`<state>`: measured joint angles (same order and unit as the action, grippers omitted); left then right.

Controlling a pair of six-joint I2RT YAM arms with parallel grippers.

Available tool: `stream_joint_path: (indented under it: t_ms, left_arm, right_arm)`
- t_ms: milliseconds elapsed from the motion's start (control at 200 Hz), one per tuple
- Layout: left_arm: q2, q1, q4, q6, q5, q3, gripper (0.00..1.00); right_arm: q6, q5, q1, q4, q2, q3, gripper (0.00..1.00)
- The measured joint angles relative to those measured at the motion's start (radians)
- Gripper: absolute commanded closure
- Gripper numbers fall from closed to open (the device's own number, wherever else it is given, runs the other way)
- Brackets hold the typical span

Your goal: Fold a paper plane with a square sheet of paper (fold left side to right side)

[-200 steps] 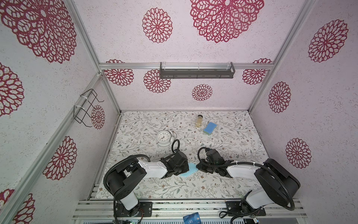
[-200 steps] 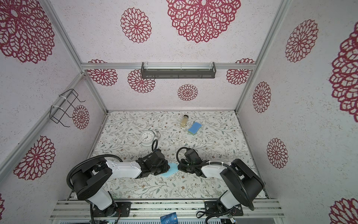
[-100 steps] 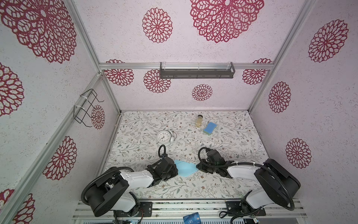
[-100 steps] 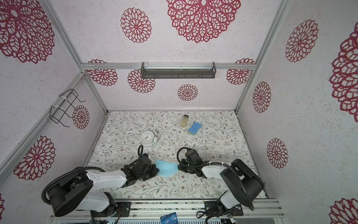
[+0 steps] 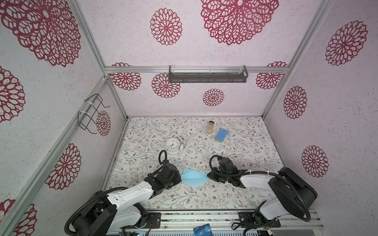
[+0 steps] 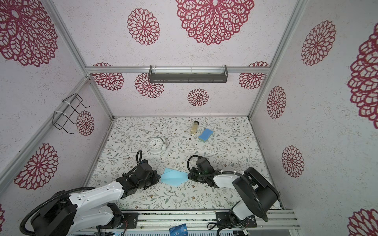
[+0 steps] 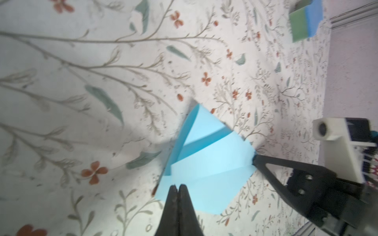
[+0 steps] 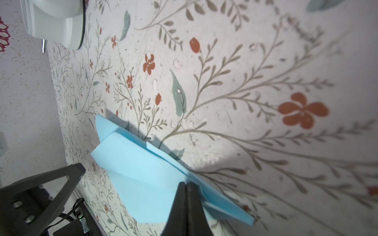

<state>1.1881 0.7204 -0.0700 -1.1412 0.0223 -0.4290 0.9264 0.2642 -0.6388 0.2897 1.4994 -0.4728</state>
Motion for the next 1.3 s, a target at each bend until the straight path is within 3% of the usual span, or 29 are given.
stream_joint_path:
  t_ms: [355, 580, 951, 1296]
  left_arm:
    - [0.336, 0.085, 0.099, 0.031, -0.034, -0.225, 1.00]
    - [0.495, 0.121, 0.170, 0.026, -0.062, -0.286, 1.00]
    - [0.509, 0.130, 0.256, -0.084, -0.050, -0.236, 1.00]
    - [0.509, 0.135, 0.267, -0.109, -0.039, -0.230, 1.00]
  right_arm:
    - [0.002, 0.005, 0.003, 0.024, 0.000, 0.014, 1.00]
    - [-0.002, 0.011, 0.003, 0.029, 0.000, 0.015, 1.00]
    - [-0.050, 0.076, 0.026, 0.024, 0.006, 0.013, 1.00]
    - [-0.074, 0.115, 0.100, -0.010, -0.049, 0.057, 1.00]
